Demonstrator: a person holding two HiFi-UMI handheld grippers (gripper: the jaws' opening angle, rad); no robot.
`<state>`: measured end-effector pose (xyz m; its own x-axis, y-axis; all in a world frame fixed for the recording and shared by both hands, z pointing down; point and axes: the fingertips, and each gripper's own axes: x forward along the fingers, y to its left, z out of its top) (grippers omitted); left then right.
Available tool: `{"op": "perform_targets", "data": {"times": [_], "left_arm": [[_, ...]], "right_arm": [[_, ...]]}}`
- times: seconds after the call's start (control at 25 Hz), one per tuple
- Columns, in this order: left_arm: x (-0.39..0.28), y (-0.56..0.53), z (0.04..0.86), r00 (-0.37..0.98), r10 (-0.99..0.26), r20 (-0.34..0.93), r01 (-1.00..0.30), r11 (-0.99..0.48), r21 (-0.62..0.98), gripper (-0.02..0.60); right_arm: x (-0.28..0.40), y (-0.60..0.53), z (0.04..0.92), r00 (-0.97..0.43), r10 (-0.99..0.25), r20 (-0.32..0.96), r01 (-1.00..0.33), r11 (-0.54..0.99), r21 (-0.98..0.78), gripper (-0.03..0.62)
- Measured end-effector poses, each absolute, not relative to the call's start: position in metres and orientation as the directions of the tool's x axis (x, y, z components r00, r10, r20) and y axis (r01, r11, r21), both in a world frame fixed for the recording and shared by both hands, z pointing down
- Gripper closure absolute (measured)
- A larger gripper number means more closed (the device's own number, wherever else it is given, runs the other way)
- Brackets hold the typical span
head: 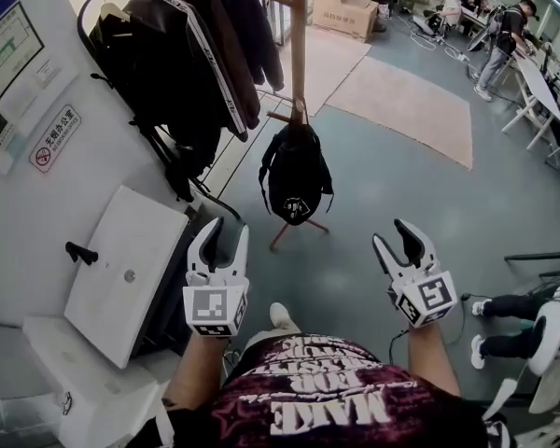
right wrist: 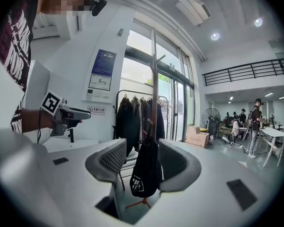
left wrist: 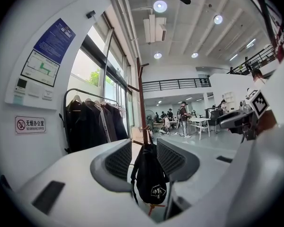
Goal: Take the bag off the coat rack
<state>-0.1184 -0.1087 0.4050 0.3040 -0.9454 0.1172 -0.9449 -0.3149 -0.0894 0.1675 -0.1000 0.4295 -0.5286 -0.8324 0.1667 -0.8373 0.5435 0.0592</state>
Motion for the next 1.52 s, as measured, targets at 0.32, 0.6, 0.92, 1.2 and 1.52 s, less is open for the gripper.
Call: {"op": "perform_targets", "data": {"times": [0.32, 0.6, 0.92, 1.2, 1.52], "left_arm": [[-0.150, -0.151, 0.407, 0.294, -0.947, 0.130, -0.946, -0.308, -0.099, 0.416], [-0.170, -0.178, 0.406, 0.324, -0.940, 0.109, -0.936, -0.335, -0.106, 0.416], [-0.171, -0.187, 0.396, 0.372, -0.925, 0.079, -0.918, -0.379, -0.116, 0.416], [-0.165, -0.185, 0.404, 0.378, -0.921, 0.096, -0.917, -0.387, -0.102, 0.416], [-0.174, -0.203, 0.406, 0.312, -0.945, 0.093, -0.943, -0.320, -0.091, 0.416]], "right_arm": [[0.133, -0.150, 0.428, -0.539, -0.822, 0.183, -0.829, 0.557, 0.058, 0.385], [0.105, -0.174, 0.420, -0.529, -0.829, 0.183, -0.832, 0.549, 0.084, 0.387], [0.087, -0.174, 0.415, -0.518, -0.834, 0.191, -0.836, 0.541, 0.092, 0.395], [0.100, -0.172, 0.420, -0.507, -0.836, 0.211, -0.842, 0.532, 0.086, 0.398], [0.092, -0.204, 0.430, -0.565, -0.796, 0.218, -0.806, 0.589, 0.062, 0.404]]}}
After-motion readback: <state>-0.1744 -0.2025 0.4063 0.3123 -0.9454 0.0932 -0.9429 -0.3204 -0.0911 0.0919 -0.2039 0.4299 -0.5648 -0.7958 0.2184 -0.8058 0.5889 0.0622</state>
